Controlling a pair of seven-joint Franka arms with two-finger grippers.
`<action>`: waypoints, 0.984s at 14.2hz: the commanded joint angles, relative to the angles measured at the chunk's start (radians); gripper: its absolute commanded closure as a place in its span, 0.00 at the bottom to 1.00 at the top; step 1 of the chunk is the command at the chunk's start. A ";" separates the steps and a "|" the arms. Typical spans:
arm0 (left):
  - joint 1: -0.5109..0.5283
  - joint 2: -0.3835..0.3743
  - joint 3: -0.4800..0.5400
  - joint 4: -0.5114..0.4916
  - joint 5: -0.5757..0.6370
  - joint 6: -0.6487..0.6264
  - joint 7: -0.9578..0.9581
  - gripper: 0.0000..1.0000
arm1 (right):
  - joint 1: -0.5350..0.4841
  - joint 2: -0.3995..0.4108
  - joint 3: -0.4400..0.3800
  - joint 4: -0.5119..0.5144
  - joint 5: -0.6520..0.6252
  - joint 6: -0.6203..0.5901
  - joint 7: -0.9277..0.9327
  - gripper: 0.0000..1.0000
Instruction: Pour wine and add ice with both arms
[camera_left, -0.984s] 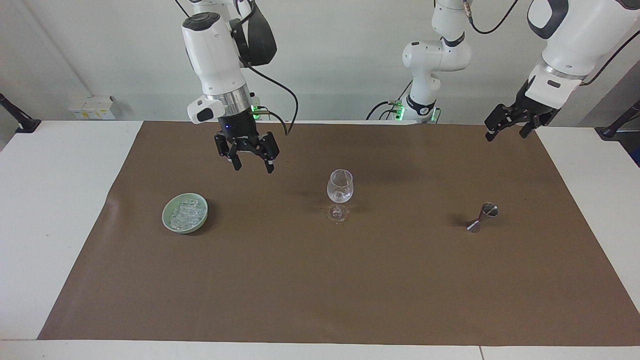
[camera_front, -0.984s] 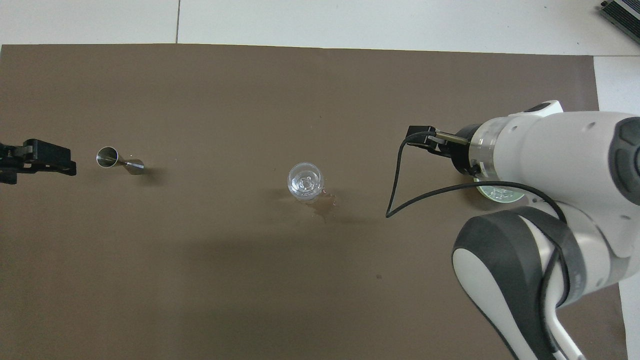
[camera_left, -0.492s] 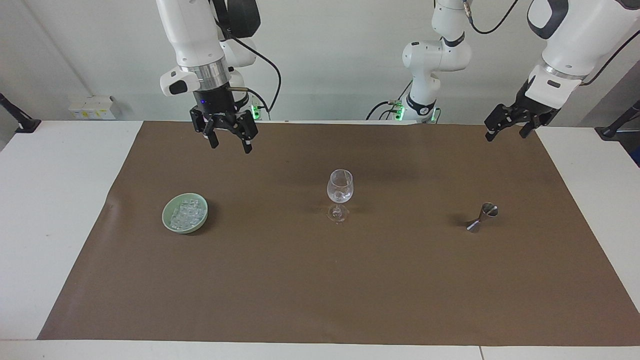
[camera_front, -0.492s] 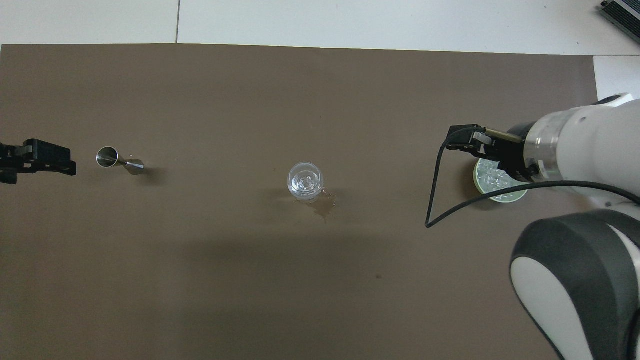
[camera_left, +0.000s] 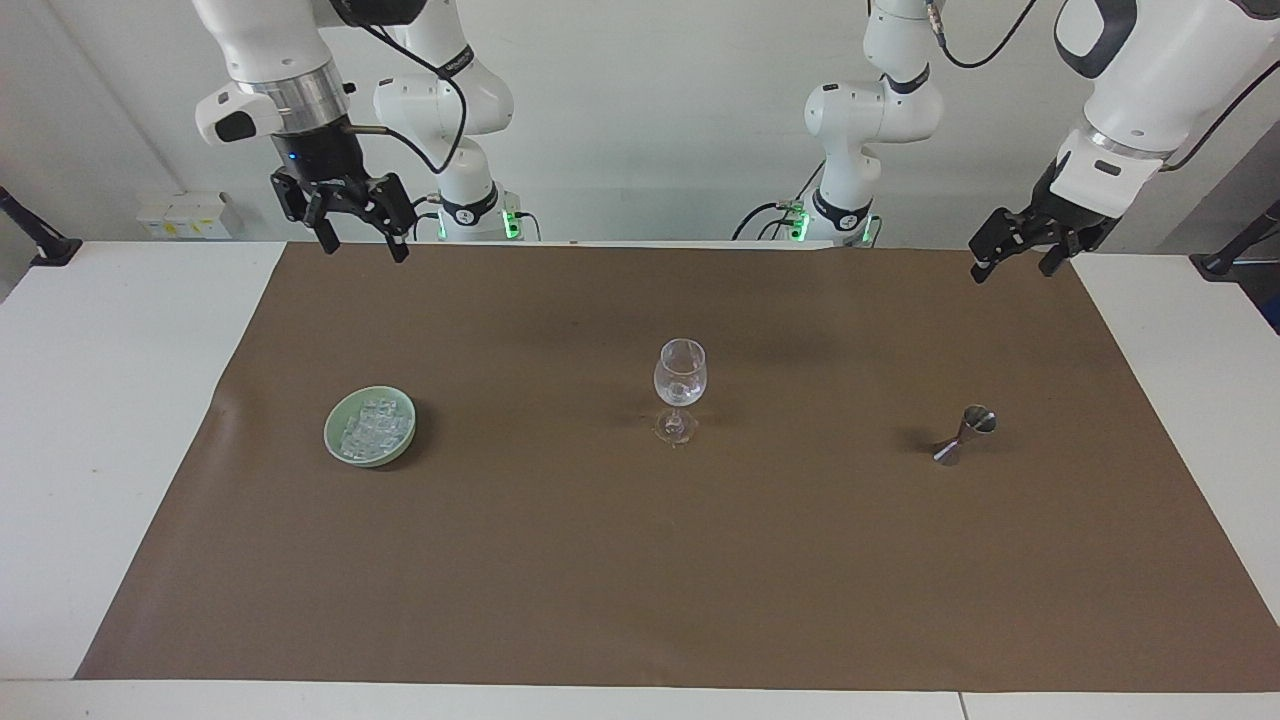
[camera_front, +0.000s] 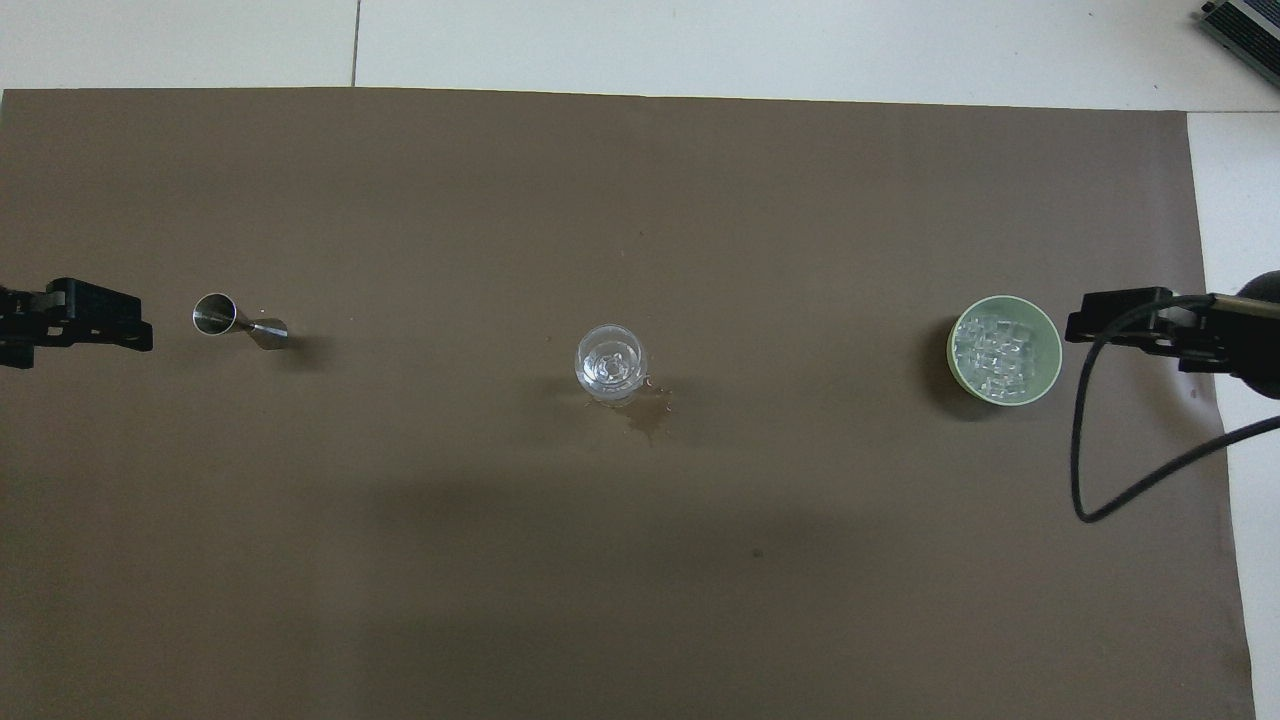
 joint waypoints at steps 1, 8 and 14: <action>0.008 -0.028 -0.004 -0.032 -0.007 0.010 -0.001 0.00 | -0.014 0.033 -0.012 0.045 -0.028 -0.073 -0.059 0.00; 0.008 -0.028 -0.004 -0.032 -0.007 0.010 -0.001 0.00 | -0.012 0.052 -0.014 0.034 -0.051 -0.118 -0.073 0.00; 0.008 -0.028 -0.004 -0.032 -0.007 0.009 -0.001 0.00 | -0.017 0.066 -0.032 0.111 -0.092 -0.218 -0.156 0.00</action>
